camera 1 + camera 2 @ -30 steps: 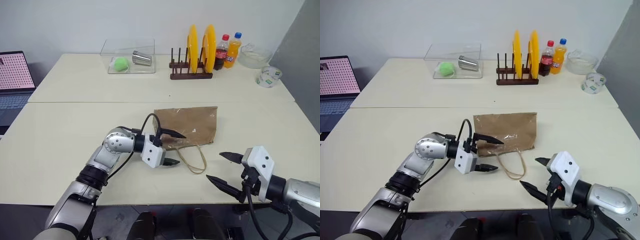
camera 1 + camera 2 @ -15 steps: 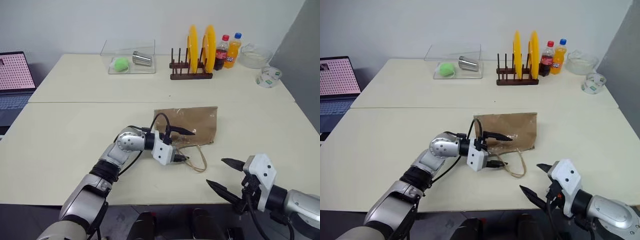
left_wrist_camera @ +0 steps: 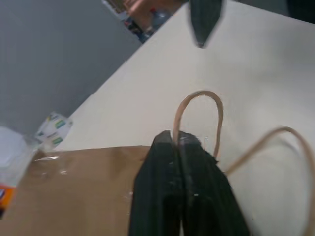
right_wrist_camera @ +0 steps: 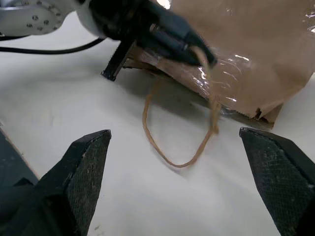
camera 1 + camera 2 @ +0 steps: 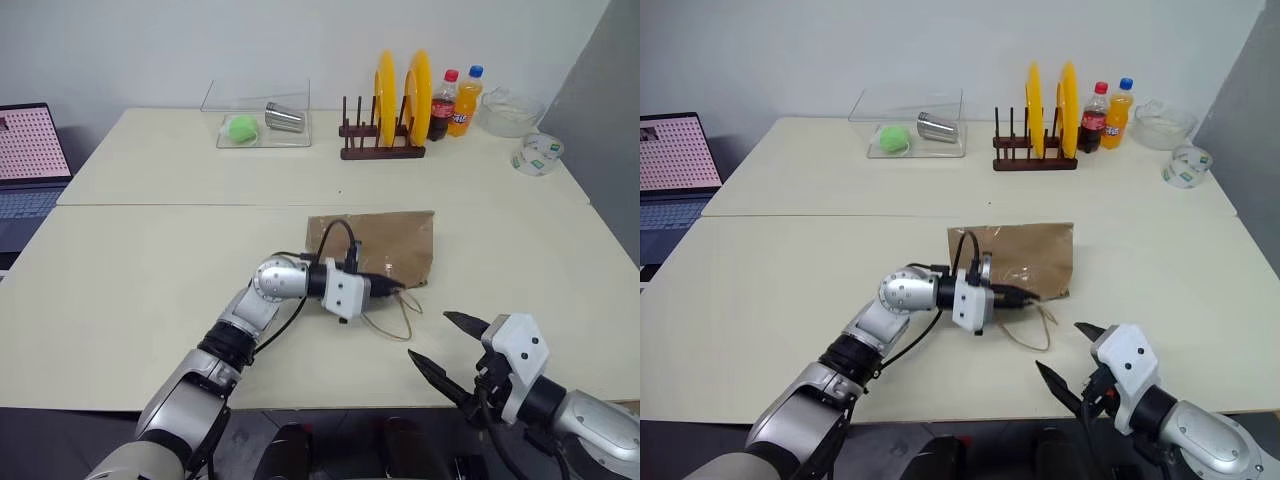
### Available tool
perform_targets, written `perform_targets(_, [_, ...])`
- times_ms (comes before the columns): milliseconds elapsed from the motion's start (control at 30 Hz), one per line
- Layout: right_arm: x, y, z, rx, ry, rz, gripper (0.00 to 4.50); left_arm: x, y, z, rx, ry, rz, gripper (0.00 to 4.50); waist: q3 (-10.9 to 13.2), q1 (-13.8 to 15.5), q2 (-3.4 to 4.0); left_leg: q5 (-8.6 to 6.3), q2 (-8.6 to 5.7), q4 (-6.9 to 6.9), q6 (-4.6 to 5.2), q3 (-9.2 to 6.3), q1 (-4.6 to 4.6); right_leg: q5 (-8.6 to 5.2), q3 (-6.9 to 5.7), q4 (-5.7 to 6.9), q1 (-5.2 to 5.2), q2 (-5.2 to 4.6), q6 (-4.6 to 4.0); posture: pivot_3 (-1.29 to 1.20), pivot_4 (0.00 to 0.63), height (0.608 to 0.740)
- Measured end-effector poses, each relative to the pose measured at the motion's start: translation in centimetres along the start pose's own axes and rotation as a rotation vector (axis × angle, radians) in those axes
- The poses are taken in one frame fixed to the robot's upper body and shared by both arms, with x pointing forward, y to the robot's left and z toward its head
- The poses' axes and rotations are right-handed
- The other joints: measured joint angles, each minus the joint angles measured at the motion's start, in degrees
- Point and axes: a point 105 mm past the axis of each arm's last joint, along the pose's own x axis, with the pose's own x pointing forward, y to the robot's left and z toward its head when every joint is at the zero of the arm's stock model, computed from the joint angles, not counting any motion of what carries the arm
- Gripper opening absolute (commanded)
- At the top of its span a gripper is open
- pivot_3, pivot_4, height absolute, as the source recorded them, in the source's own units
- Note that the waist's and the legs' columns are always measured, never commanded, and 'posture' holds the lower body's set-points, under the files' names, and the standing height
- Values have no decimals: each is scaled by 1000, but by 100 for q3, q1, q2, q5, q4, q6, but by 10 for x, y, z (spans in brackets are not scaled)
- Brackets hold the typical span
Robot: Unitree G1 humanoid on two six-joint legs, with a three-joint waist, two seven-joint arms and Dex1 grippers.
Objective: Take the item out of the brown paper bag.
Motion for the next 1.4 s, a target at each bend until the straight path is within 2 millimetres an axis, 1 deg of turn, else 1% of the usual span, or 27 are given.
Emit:
perform_targets(67, [2,1,1,-4,-9,-4,4424,-1,15,4,-25,1,45,16,0,1,0,0,0,0,0,-1,0,0,0,0,0,0,0,0,150,740])
perform_targets(133, [7,2,1,-17,-14,-4,4424,-3,23,5,-45,4,67,16,0,-4,0,0,0,-1,0,0,1,0,0,-1,0,0,-1,0,150,740])
perform_targets(300, [23,10,7,-47,-34,38,4424,-4,28,7,-53,10,69,16,0,-3,0,0,1,-1,0,-2,2,1,0,-1,0,2,-2,0,150,740])
perform_targets(400, [35,16,15,-102,-53,84,4424,-5,30,8,-46,10,71,16,0,0,0,0,1,-1,-1,-3,2,1,0,-2,0,1,-2,0,150,740])
perform_targets(467, [45,19,16,-134,-43,113,4424,-4,30,9,-44,8,72,16,0,1,0,0,0,-1,-1,-4,2,2,-1,-3,0,1,-4,0,150,740])
perform_targets(500, [50,18,13,-140,-30,113,4014,-4,30,9,-42,7,72,0,0,2,0,0,0,-1,-1,-5,2,4,-2,-3,0,1,-7,0,150,740])
perform_targets(567, [60,12,6,-141,5,96,3460,-4,30,9,-39,7,71,0,0,3,0,0,-1,-1,-1,-5,1,11,-1,-3,-1,1,-18,0,150,740])
perform_targets(733, [74,0,-12,-205,109,55,1649,-6,32,10,-19,11,70,0,0,2,0,0,-1,-3,-1,-6,1,11,-2,-2,-3,1,-19,0,150,740])
perform_targets(867, [82,0,-11,-232,112,60,196,-7,40,11,2,17,79,0,0,-3,0,0,-1,-2,0,-6,1,10,-2,-1,-5,1,-18,0,150,740])
perform_targets(900, [84,0,-11,-243,115,60,35,-7,44,12,9,18,86,0,0,-1,0,0,-1,-2,-1,-6,0,10,-2,-1,-4,1,-18,0,150,740])
perform_targets(967, [86,2,-9,-255,114,69,35,-8,55,10,8,32,114,0,0,0,0,0,-2,-2,0,-7,0,10,-3,-2,-5,1,-18,0,150,740])
perform_targets(1133, [91,5,-22,-262,168,94,35,-10,84,1,-48,69,198,0,1,-2,-1,0,-2,-1,0,-7,-4,8,-5,-2,-8,1,-14,0,150,740])
perform_targets(1233, [95,7,-25,-239,168,97,35,-9,102,1,-68,73,237,0,1,-2,-1,0,-2,-2,0,-10,-5,3,-8,-1,-9,1,-6,0,150,740])
perform_targets(1300, [98,6,-30,-237,184,92,35,-9,113,-1,-87,84,256,0,1,-3,-1,0,-3,-2,0,-9,-6,3,-7,-1,-10,1,-6,0,150,740])
perform_targets(1367, [100,10,-37,-225,204,106,35,-14,132,-1,-98,97,312,0,3,-7,-4,0,-3,-2,0,-8,-10,2,-7,-1,-17,1,-4,0,150,740])
perform_targets(1400, [101,11,-37,-231,202,108,35,-17,143,2,-97,97,336,0,3,-17,-4,0,-3,-2,0,-8,-10,1,-6,0,-16,2,-2,0,150,740])
